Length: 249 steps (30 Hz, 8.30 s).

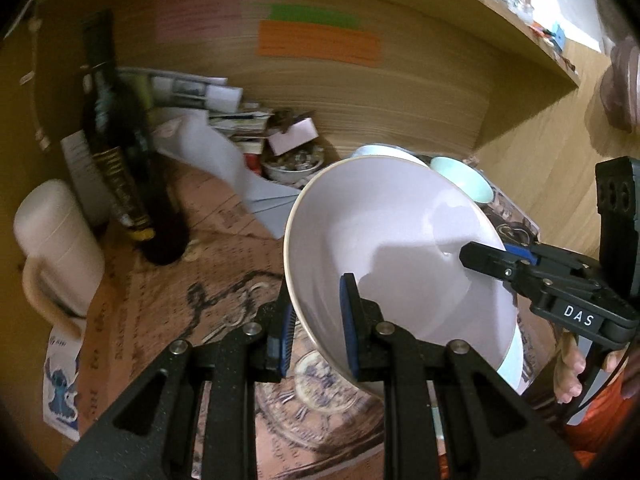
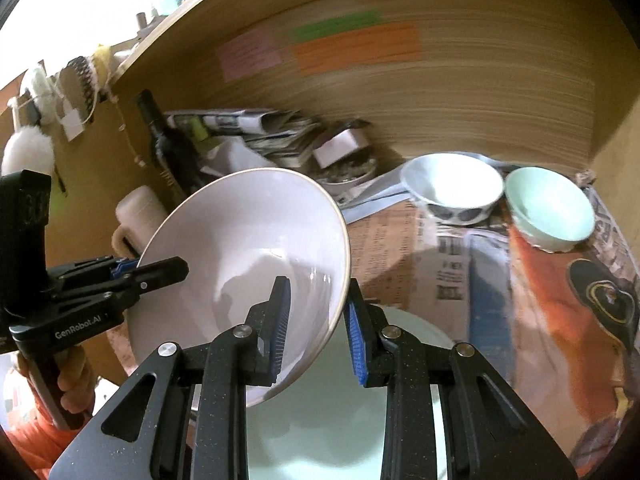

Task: Organize plates and bowls
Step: 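Lift the grey bowl with both grippers and carry it over the plate stack, then lower the grey bowl onto the mint green plate and open both grippers, then move both grippers to the white bowl and grasp its rim, then lift the white bowl off the table with both grippers, then carry the white bowl over the grey bowl and lower it with both grippers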

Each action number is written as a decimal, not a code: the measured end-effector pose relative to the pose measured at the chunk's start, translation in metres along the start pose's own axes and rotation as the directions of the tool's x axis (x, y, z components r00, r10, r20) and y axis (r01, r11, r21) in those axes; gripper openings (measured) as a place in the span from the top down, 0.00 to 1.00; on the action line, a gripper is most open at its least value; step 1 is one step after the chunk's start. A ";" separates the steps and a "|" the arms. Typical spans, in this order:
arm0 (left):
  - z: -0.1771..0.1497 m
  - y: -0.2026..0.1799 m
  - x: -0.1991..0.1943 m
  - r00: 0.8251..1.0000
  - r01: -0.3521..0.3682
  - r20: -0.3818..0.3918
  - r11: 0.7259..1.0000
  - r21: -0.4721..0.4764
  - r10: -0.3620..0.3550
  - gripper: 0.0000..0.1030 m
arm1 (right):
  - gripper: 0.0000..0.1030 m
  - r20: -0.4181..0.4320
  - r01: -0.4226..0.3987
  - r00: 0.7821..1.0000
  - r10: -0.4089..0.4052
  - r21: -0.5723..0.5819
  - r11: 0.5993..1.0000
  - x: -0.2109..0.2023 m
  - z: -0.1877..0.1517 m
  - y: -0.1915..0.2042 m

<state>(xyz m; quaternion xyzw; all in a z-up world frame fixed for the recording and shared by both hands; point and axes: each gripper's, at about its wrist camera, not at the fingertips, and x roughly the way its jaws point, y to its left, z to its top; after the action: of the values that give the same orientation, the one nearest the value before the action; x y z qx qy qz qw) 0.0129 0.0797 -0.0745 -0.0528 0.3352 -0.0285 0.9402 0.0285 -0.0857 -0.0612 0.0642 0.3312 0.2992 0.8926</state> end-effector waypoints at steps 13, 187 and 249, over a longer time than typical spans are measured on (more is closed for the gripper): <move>-0.035 0.045 -0.015 0.997 -0.069 -0.030 0.994 -0.086 0.067 0.80 | 0.76 -0.092 -0.073 0.993 0.069 -0.048 0.996 0.038 -0.008 0.042; 0.069 -0.112 0.259 0.902 0.047 -0.421 0.946 0.320 0.097 0.82 | 0.79 -0.158 0.123 0.982 -0.100 0.142 0.982 0.083 0.033 -0.193; 0.005 -0.010 -0.004 0.991 -0.135 0.022 0.988 0.070 0.133 0.82 | 0.84 0.028 -0.015 0.999 0.016 -0.058 0.998 0.015 0.014 0.016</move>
<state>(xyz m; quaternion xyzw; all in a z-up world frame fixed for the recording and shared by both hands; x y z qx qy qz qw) 0.0129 0.0707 -0.0671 0.0031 0.3285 0.0233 0.9442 0.0391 -0.0629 -0.0538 0.0452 0.3091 0.3146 0.8963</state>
